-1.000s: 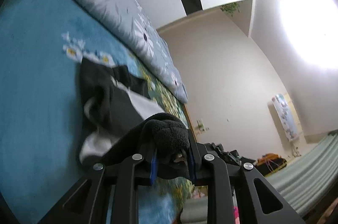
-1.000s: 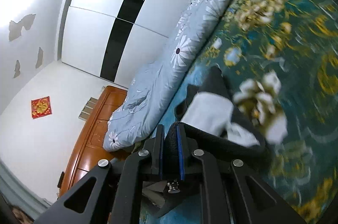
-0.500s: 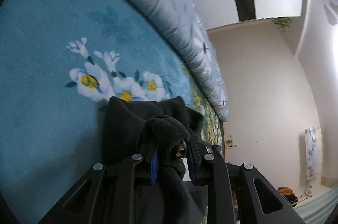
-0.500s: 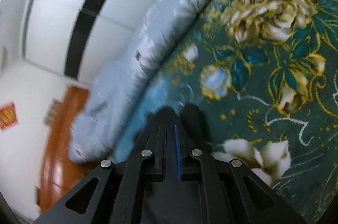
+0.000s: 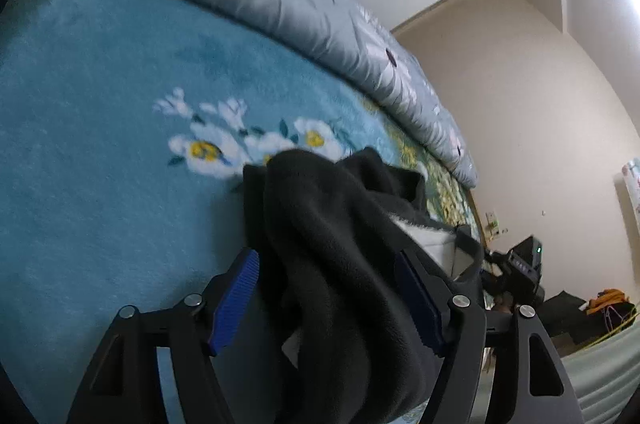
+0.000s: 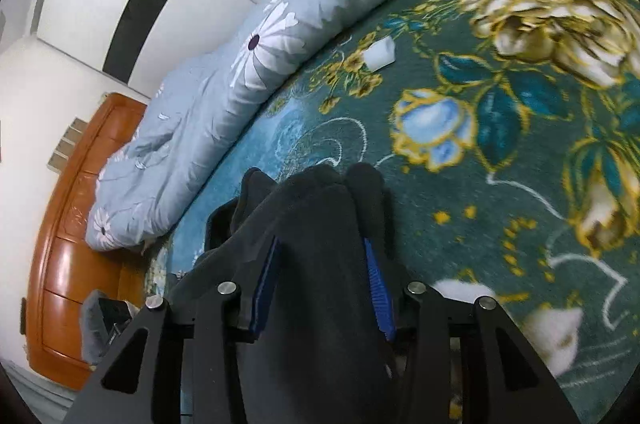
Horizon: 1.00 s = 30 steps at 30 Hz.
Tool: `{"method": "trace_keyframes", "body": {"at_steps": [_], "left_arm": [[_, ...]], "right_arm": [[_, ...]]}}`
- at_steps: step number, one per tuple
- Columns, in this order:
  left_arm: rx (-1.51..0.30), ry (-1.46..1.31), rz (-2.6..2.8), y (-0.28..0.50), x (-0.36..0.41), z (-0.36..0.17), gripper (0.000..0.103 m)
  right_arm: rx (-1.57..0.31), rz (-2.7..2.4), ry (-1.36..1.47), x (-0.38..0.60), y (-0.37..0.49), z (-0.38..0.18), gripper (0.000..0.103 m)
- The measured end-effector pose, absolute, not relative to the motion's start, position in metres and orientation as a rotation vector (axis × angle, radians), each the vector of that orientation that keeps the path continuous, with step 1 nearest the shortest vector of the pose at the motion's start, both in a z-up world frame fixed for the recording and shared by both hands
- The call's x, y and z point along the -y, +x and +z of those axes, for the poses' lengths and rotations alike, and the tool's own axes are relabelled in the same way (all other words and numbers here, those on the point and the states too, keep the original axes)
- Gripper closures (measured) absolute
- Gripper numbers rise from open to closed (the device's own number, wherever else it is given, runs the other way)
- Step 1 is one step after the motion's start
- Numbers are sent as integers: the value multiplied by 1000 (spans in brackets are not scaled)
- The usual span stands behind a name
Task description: Fold clothes
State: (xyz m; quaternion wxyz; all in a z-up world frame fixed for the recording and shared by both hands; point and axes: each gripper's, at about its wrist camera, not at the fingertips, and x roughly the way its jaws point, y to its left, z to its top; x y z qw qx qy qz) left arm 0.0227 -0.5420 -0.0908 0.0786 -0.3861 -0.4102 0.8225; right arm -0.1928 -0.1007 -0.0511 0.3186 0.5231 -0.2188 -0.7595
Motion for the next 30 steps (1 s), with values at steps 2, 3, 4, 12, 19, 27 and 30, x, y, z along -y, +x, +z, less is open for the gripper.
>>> {"method": "trace_keyframes", "body": {"at_steps": [2,3,4,12,19,27,30], "left_arm": [[1220,-1137,2454,21,538,-92,31],[1218,-1117,2461,22,537,-90,33],[1216,-1096,2468,23,536,-89,51],[1128,-886,2604,37,541,-36,85],[1166,-1060,2616,10,564,-64,86],[1223,-1207,2562,-7,567,-109,85],[1216,-1240,2560,-9,561,-112,85]], "right_arm": [[536,-2015,1361,108,-190,-47,64],[511,-2027,1352,111,-188,-45,82],[483,-2039,1341,114,-186,-42,91],[378,-2130,1142,120,-173,22,96],[499,-2221,1173,105,-213,7,96],[601,-2174,1425,97,-235,-74,95],[571,-2184,1440,97,-234,-76,95]]}}
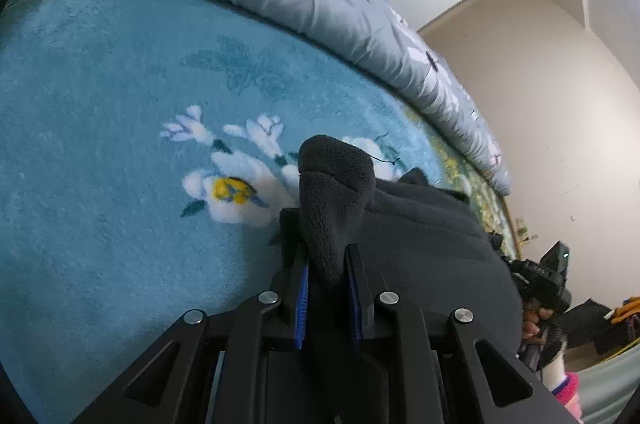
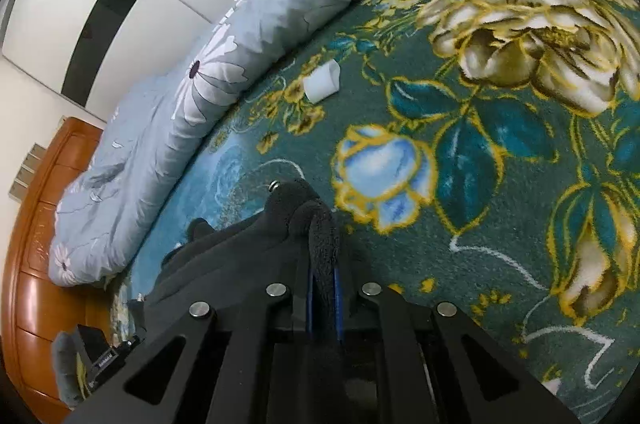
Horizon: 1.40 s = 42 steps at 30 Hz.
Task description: Fold clothes
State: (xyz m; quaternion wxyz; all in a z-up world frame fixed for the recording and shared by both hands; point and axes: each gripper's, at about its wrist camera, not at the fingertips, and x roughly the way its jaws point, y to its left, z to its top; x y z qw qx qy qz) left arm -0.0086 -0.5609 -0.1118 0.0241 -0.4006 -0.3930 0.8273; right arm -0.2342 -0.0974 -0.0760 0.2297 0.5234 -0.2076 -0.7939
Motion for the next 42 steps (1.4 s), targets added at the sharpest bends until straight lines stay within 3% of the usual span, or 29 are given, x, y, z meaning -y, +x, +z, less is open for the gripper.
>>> {"method": "trace_keyframes", "body": {"at_steps": [5,8,10,12,13,16,21,24,25,28,32,38,41,42], "left_arm": [[1287,-1244,2514,-3,562,-110,81],[1309,-1232,2509,6,564,-96,67],[1314,-1198,2525,18,564,-82,48],[1286,-1150,2536,34,555,-69,37],[1260,-1136,2543,43,550,-65,35],[1138,-1137,2581,72,529,-57,33],[984,-1169,2638,105,496,-61,33],[1006,-1163,2632,107,487,-68,37],[1031,-1177,2632,106,486,-71,56],[1080,-1183,2669,105,486,-70,90],[1153,-1114,2689,124,501,-62,90],[1341,-1175,2587,132,515,-104,90],[1445,-1087,2517,140,518,-108,83],[1446,-1064,2517,143,518,-106,71]], "right_arm": [[549,-2201,1463,102,-228,-73,93],[556,-2188,1420,97,-218,-56,89],[536,-2202,1376,90,-205,-43,79],[510,-2224,1324,82,-189,-29,65],[510,-2222,1301,77,-179,-25,59],[530,-2195,1270,59,-146,-27,55],[636,-2173,1286,18,-92,-59,54],[762,-2128,1321,5,-79,-82,54],[810,-2108,1322,2,-76,-87,53],[897,-2067,1314,0,-70,-94,53],[913,-2046,1310,4,-67,-95,53],[881,-2043,1313,13,-66,-100,53],[882,-2017,1306,15,-61,-99,53],[883,-2006,1302,16,-59,-99,52]]}}
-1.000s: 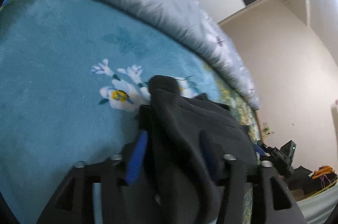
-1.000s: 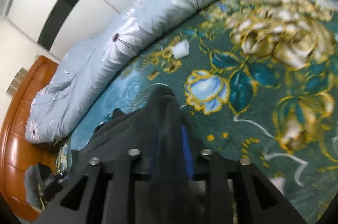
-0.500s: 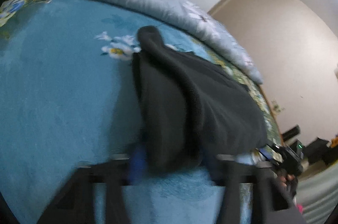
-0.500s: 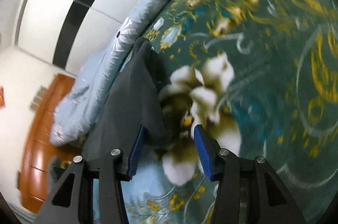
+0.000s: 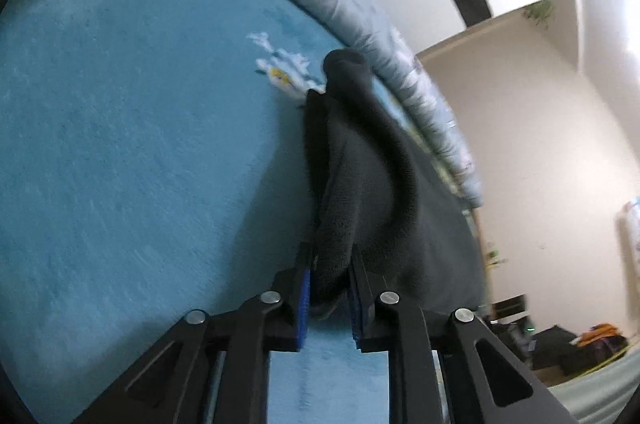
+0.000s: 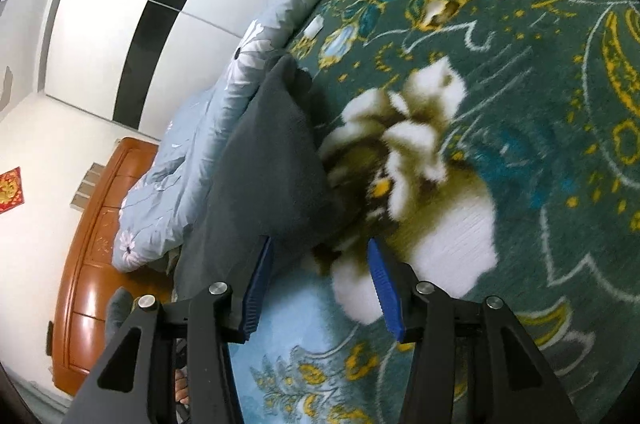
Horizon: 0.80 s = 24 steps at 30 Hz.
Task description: Fold clothes
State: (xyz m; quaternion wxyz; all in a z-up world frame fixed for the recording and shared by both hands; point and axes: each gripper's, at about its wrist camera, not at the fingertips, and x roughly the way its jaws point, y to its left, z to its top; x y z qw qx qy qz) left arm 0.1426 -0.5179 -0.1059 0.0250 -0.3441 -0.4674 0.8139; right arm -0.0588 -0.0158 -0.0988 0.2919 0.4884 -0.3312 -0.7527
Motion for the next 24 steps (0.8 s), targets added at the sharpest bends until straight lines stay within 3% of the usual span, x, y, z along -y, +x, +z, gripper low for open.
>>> {"method": "trace_keyframes", "body": {"at_steps": [1,3,8,16,19,24], "left_arm": [[1443,-1048,2527,146,517,-103,49],[1460,-1015,2545,153,516,-100,21],[1548,-1039,2407,141,502,-113,19],[1470,-1093,2451,94,473,-113,13],[1487,-1059,2466,79,474,-112,13],[1540,-1025,2460,59,481,-114,13]], "right_arm": [[885,-1999,1296,17,-57,-99,46],[897,-1995,1279,21,-56,-99,40],[932,-1997,1260,38,-61,-100,36],[977,-2012,1265,68,-80,-102,36],[1022,-2010,1254,73,-88,-103,26],[1048,-2052,1241,83,-105,-102,24]]}}
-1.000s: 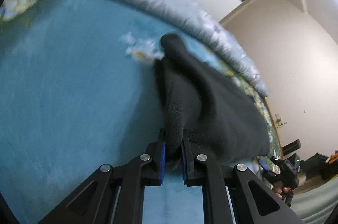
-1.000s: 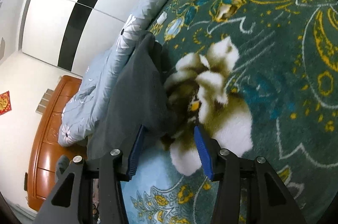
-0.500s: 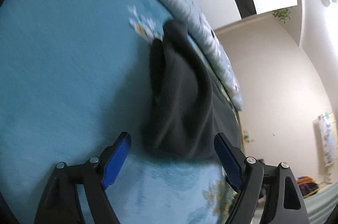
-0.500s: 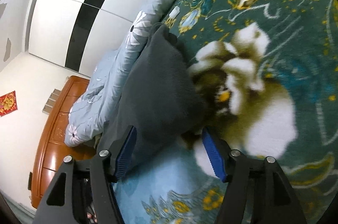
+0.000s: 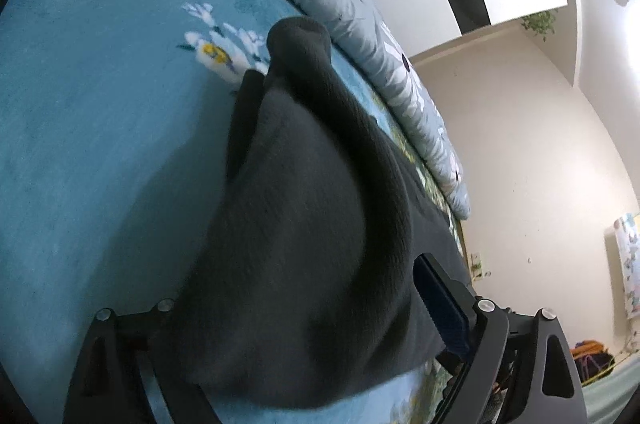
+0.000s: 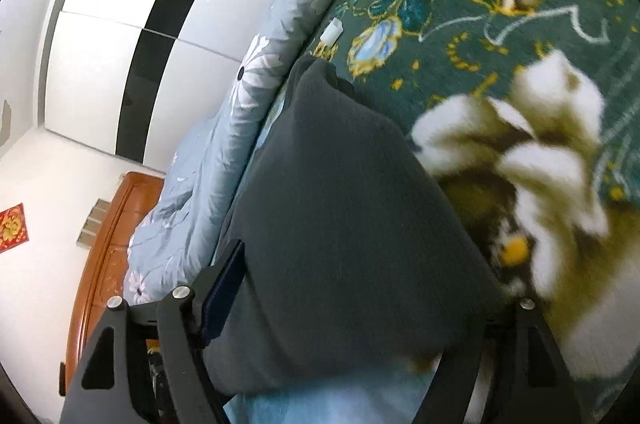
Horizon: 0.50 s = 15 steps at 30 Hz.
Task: Fold clothes
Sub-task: 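Grasp the folded jacket bundle with both grippers from its sides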
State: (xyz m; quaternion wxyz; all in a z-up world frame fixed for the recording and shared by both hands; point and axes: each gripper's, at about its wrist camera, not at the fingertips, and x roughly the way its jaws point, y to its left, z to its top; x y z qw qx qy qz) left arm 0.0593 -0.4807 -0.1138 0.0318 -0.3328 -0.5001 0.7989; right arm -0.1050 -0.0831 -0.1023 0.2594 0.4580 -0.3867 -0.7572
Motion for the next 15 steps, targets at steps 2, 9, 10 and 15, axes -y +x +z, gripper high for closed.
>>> {"method": "trace_keyframes", "body": {"at_steps": [2,9,10,15], "left_arm": [[1553,-1014,2459,54,483,-114,13],[1592,-1027,2465,40,483,-114,14],[1597,-1034,2467,40,482,-114,16],[1650,-1082,2463,47,483,-117,44]], "right_arm": [[1064,-2064,1231,87,-112,-103,24],[1116,-2091,1239,89,-126,-102,24],[1122,-2089,1241,89,-125,-101,25],[1230,-2021,1241,83,-117,-101,49]]}}
